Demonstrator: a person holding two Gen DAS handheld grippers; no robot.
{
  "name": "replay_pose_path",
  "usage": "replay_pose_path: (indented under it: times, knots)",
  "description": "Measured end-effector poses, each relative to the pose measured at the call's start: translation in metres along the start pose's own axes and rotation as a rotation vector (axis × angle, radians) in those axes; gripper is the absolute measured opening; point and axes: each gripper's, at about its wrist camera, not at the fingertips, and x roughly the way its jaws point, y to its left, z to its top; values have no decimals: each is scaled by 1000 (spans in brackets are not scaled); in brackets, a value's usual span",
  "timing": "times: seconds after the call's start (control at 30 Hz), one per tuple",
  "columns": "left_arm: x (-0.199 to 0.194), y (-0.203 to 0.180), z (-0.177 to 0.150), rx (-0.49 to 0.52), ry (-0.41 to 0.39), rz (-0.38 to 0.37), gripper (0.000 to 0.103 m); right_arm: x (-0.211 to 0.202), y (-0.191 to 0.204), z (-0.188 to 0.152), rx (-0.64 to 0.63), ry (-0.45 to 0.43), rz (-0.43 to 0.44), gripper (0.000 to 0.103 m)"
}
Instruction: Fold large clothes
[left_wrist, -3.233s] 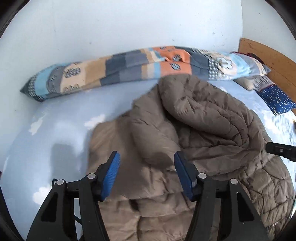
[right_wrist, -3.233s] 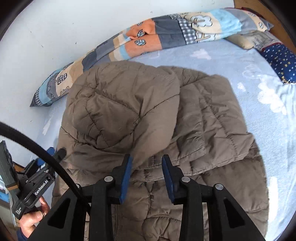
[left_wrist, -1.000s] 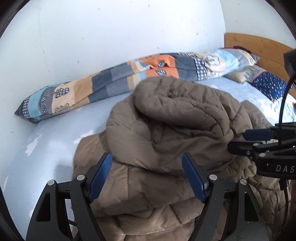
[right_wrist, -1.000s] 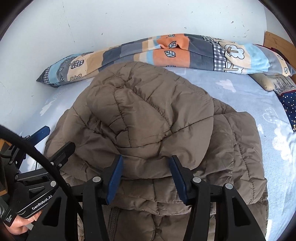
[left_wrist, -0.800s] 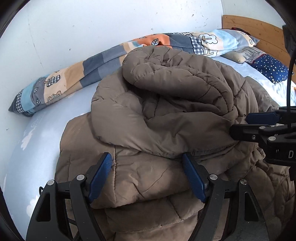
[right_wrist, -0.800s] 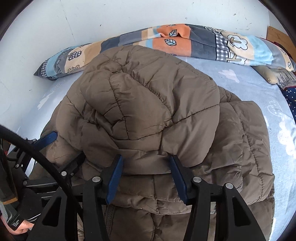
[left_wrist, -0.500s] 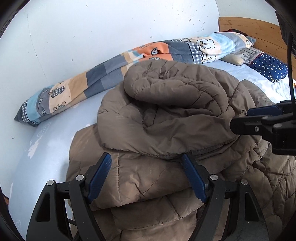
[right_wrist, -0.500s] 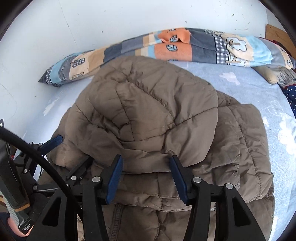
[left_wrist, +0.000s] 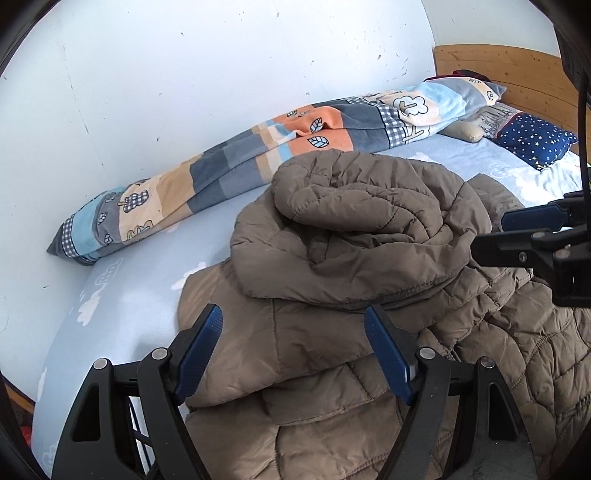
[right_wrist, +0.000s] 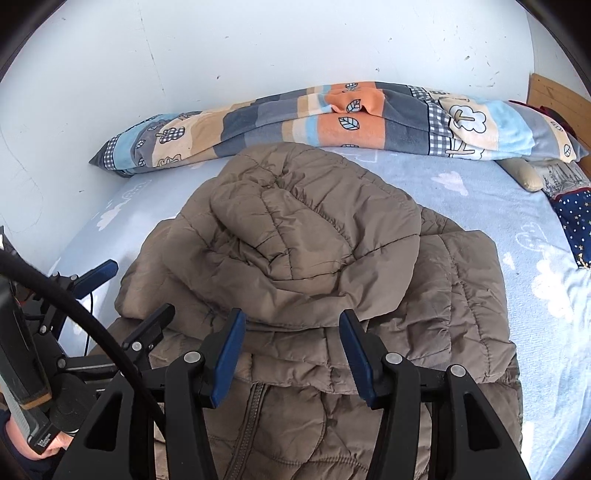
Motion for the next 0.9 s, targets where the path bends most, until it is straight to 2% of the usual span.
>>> replay_pose_path:
  times: [0.3, 0.57, 0.7, 0.9]
  knots:
    - [-29, 12, 1, -7, -46, 31, 78, -21, 18, -7, -57, -26, -7, 57]
    - [-81, 17, -11, -28, -99, 49, 78, -62, 26, -26, -47, -85, 2, 57]
    - [-119, 23, -32, -74, -120, 42, 78, -89, 25, -48, -48, -110, 0, 57]
    - [-171, 16, -70, -72, -140, 51, 78, -126, 13, -86, -13, -120, 19, 57]
